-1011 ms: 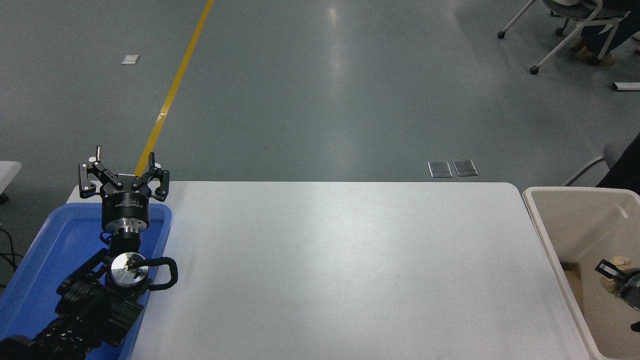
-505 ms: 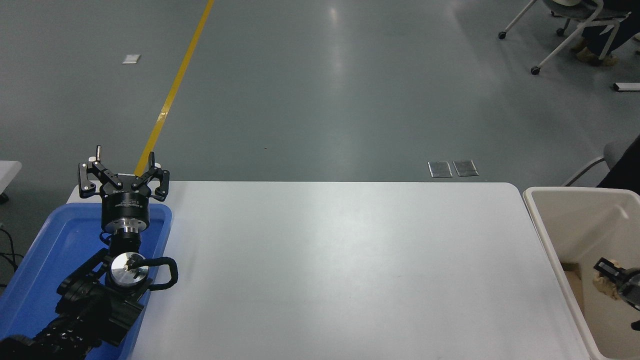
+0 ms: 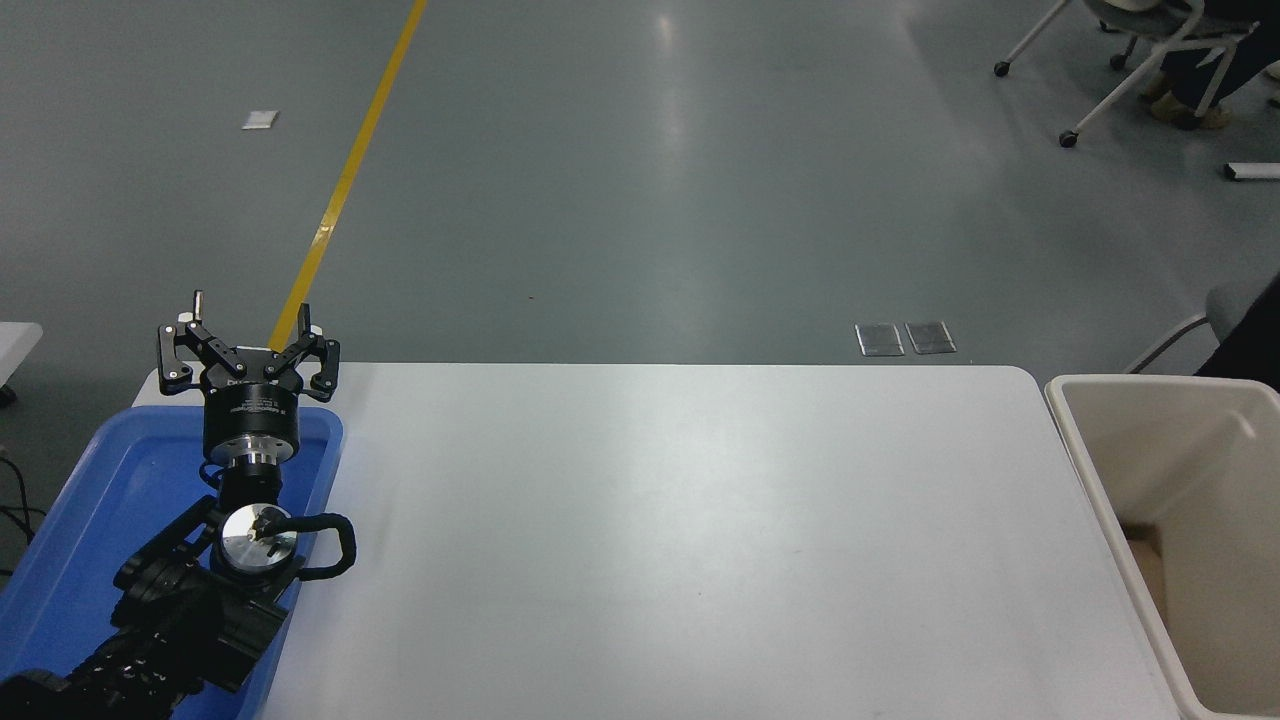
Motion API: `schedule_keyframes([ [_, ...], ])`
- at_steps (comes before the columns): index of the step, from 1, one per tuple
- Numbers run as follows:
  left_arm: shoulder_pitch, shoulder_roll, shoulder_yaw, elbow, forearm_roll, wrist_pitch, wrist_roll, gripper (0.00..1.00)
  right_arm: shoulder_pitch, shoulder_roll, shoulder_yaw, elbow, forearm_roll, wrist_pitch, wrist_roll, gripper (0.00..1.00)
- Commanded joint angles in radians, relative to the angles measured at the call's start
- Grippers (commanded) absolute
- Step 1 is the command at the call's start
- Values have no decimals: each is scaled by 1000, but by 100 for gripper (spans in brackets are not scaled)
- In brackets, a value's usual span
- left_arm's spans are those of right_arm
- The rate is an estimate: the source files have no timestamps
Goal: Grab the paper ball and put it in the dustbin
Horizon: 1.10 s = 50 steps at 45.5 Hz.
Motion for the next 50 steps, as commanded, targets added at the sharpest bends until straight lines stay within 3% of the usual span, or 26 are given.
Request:
schedule_keyframes([
  [1,0,0,0,0,0,0,0,99,330,-23,-112,82,-26,180,-1,100],
  [12,0,0,0,0,0,0,0,99,717,40,-200,401,-24,496,-4,100],
  [25,2,0,0,0,0,0,0,99,876,207,-203,849,17,648,-4,100],
  [33,2,0,0,0,0,0,0,99,893,359,-191,863,190,659,-3,100],
  [41,2,0,0,0,0,0,0,99,871,511,-184,840,213,638,5,100],
  [50,2,0,1,0,0,0,0,99,746,709,-233,645,255,607,5,100],
])
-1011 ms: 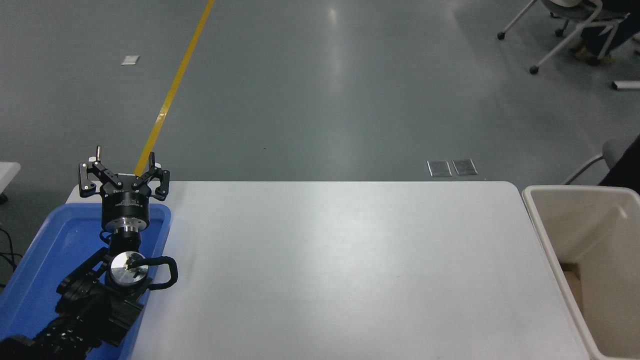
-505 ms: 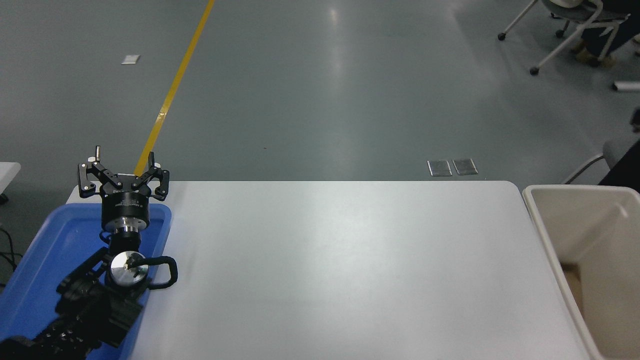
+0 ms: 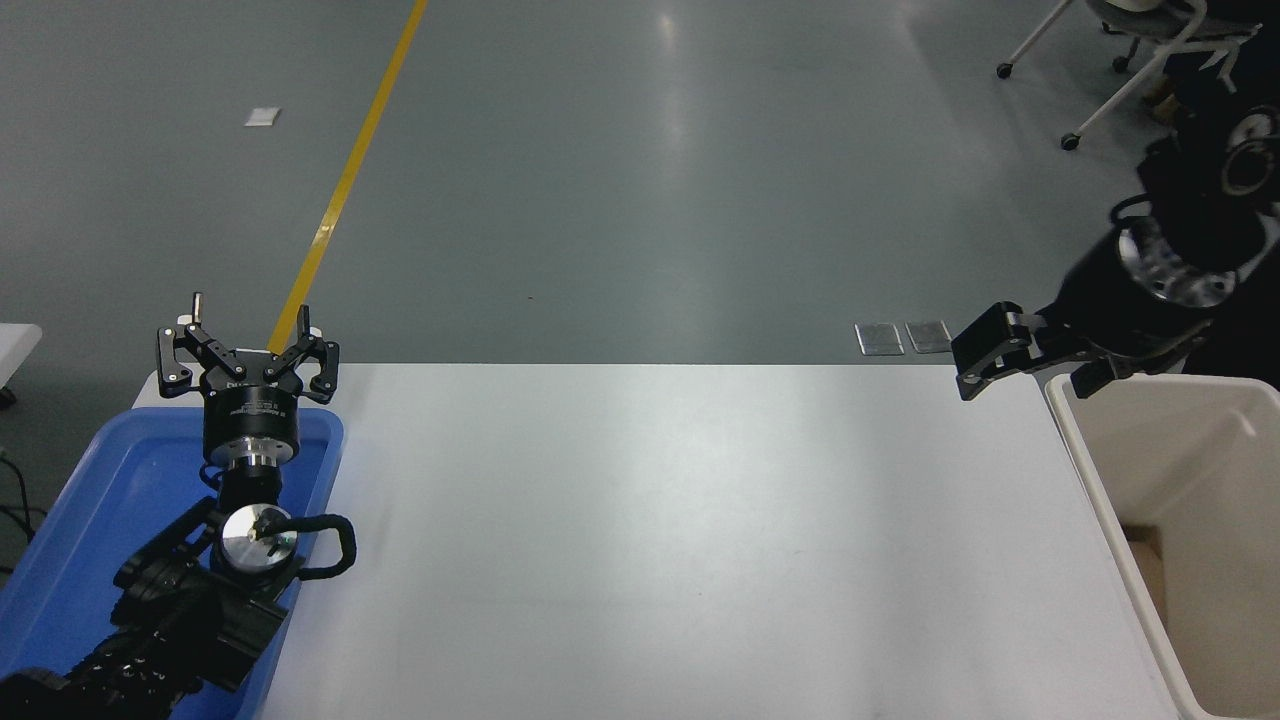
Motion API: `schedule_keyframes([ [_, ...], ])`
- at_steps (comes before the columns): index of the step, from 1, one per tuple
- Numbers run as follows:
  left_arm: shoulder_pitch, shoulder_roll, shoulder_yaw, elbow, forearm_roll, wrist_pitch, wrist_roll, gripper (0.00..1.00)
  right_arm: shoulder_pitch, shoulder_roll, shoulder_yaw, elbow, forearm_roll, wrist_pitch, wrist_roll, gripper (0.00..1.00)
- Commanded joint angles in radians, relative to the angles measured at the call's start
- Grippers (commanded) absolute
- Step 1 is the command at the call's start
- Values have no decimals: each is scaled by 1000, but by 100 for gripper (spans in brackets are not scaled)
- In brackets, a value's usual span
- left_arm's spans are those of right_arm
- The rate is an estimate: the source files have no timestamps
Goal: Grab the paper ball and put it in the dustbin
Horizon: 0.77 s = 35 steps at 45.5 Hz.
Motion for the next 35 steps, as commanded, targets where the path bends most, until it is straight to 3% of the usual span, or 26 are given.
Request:
schedule_keyframes([
  [1,0,0,0,0,0,0,0,99,-76,217,-39,-122,64,-10,2,100],
  [16,0,0,0,0,0,0,0,99,42,191,-41,-24,251,95,-4,100],
  [35,1,5,0,0,0,0,0,99,222,61,-62,151,261,95,-4,100],
])
